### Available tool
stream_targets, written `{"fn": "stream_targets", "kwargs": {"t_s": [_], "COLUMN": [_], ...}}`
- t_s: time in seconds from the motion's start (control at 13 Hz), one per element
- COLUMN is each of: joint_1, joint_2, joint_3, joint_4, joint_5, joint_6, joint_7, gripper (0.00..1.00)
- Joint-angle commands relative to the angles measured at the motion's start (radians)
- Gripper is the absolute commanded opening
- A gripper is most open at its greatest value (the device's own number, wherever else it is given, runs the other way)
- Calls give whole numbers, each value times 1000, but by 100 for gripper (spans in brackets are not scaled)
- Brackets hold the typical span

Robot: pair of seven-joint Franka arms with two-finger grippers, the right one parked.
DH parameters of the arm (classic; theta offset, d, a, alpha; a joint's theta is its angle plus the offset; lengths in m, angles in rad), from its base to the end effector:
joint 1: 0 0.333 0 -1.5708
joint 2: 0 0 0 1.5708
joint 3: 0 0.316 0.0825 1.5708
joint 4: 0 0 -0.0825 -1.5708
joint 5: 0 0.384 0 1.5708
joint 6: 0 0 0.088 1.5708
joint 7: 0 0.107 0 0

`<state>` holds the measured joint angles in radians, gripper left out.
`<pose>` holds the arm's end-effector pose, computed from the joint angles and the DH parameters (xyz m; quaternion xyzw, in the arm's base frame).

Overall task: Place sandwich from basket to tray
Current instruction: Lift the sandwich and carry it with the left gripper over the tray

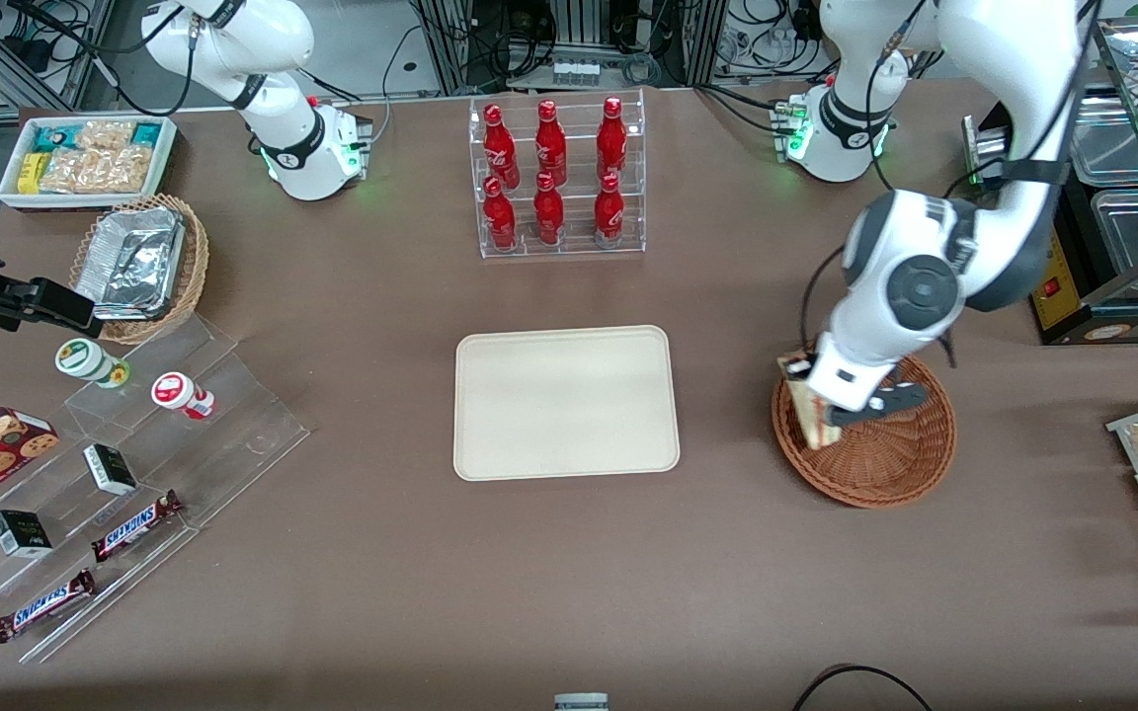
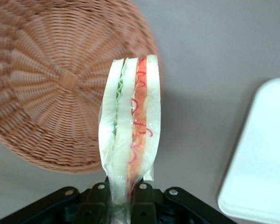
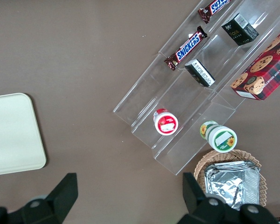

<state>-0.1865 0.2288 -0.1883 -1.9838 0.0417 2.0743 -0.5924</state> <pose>0.5430 -0.2079 0.3424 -0.9929 -0.0981 0.0610 0.0277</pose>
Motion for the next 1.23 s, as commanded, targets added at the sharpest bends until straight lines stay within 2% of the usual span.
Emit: {"fn": "stream_targets", "kwargs": {"t_s": [0.0,0.54,1.15], "joint_1": [-100,-313,-445], "joint_2": [44,274,503], "joint_3": [-5,-5,-5], "joint_4": [92,350,611], "joint_5": [0,1,1], "joint_6": [-66,-80,-51], "joint_7": [-74,-298,-428], "gripper": [0,0,0]}}
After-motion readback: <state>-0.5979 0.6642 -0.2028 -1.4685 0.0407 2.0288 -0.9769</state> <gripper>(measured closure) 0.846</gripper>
